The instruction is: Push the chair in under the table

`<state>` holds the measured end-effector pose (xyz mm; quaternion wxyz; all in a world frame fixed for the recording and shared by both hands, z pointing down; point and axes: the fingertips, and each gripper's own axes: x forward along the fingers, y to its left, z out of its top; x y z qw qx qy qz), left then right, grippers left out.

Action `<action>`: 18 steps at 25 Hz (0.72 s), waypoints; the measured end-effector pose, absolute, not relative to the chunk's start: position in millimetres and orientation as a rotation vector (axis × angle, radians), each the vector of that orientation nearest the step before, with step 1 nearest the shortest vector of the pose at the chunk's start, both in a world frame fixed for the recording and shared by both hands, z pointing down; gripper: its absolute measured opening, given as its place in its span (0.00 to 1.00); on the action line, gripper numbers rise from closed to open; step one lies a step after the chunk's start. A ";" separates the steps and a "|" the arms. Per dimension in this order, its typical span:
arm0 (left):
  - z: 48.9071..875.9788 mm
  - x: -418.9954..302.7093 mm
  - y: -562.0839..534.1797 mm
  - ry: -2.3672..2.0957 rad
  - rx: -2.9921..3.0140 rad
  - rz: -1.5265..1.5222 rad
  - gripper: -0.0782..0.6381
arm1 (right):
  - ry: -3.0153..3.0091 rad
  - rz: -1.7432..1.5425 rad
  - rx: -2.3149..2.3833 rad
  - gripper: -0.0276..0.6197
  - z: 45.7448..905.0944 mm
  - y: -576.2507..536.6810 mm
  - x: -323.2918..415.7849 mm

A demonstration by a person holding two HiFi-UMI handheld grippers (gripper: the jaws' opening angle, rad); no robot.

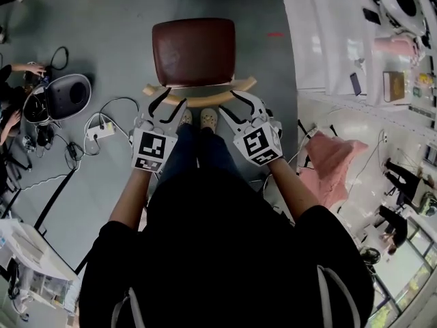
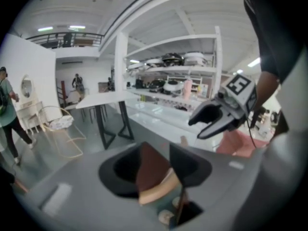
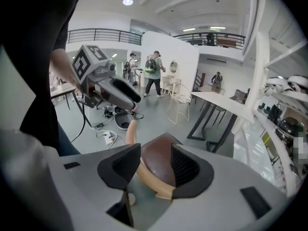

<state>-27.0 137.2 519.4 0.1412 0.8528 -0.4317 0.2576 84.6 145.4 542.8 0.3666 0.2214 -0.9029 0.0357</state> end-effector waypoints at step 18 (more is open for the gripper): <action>648.6 -22.1 167.8 -0.768 2.561 1.456 0.46 | -1.955 -0.183 0.219 0.31 664.2 149.5 118.7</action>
